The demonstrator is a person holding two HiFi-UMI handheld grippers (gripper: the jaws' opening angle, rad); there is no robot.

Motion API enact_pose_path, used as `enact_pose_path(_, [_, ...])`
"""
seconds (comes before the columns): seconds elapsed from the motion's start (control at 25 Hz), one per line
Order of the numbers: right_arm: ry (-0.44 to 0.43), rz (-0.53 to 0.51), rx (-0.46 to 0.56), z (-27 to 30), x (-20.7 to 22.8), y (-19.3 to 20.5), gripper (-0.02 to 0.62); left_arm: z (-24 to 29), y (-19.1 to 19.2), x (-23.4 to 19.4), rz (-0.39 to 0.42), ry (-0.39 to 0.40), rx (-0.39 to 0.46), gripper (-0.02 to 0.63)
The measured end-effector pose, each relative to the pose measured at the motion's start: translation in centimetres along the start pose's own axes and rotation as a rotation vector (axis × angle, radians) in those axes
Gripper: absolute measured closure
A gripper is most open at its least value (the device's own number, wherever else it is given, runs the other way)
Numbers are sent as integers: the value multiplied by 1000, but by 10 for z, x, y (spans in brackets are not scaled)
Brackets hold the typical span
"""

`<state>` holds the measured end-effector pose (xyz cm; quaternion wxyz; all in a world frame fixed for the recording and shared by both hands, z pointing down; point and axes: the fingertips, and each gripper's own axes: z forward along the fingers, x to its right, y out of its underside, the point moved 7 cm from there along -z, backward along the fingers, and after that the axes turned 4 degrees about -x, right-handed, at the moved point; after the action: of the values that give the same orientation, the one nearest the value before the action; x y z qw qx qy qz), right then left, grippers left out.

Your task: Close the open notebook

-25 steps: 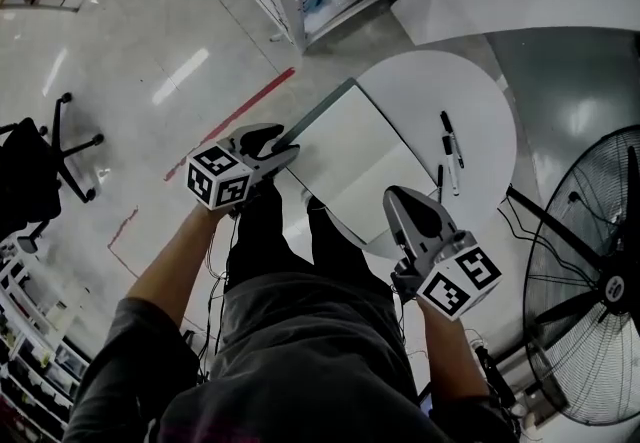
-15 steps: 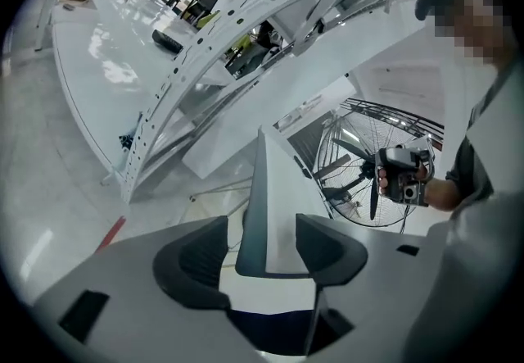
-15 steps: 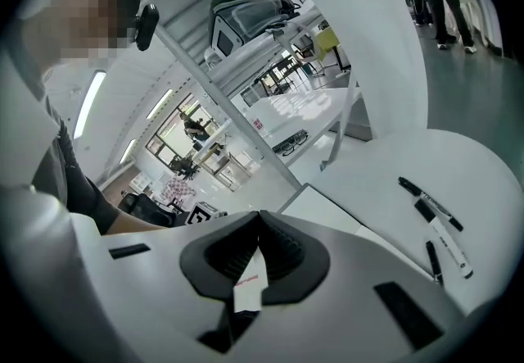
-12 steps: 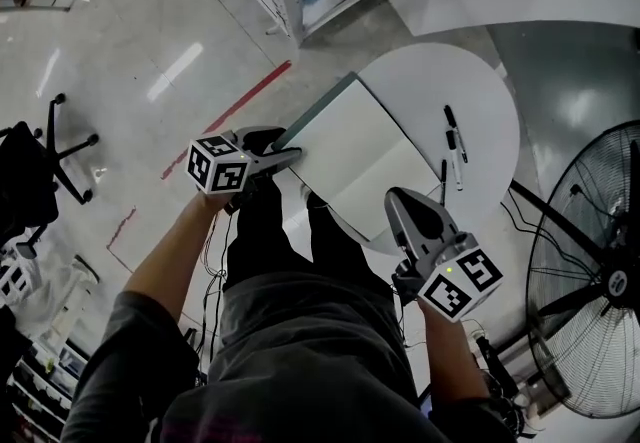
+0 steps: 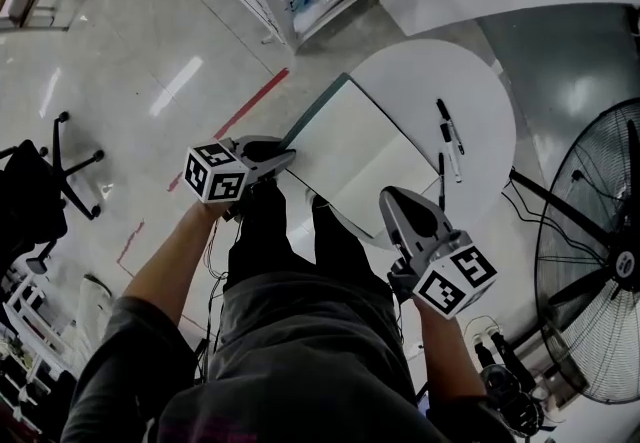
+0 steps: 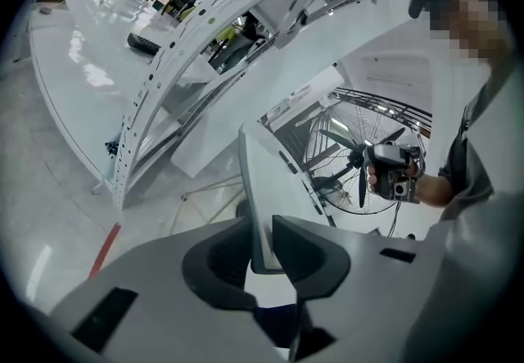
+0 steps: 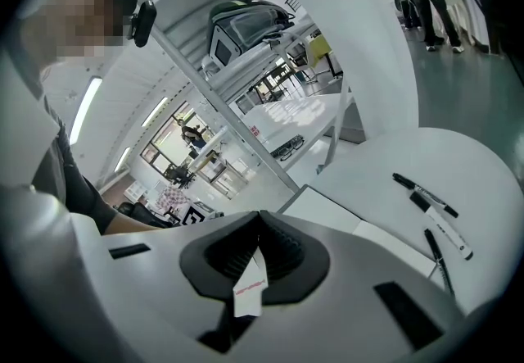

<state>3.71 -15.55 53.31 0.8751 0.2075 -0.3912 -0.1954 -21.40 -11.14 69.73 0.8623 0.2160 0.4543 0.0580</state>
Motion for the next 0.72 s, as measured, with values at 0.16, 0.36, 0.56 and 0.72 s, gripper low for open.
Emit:
enact_pose_path(0.16, [8,22,29,-8,0,4,577,-5,-7,13,21,9,-7,537])
enact_pose_path(0.36, [34,64,64,-22,3,13,577,-13,-17,41,81,26,-11,543])
enact_pose_path(0.56, [53,99,90,-37,4,27,577,-15,-24,82,171,42,-18,548])
enact_pose_path(0.72, [59,121,109,-48,6,36,577,-8,-30,118,279,56,-53,548])
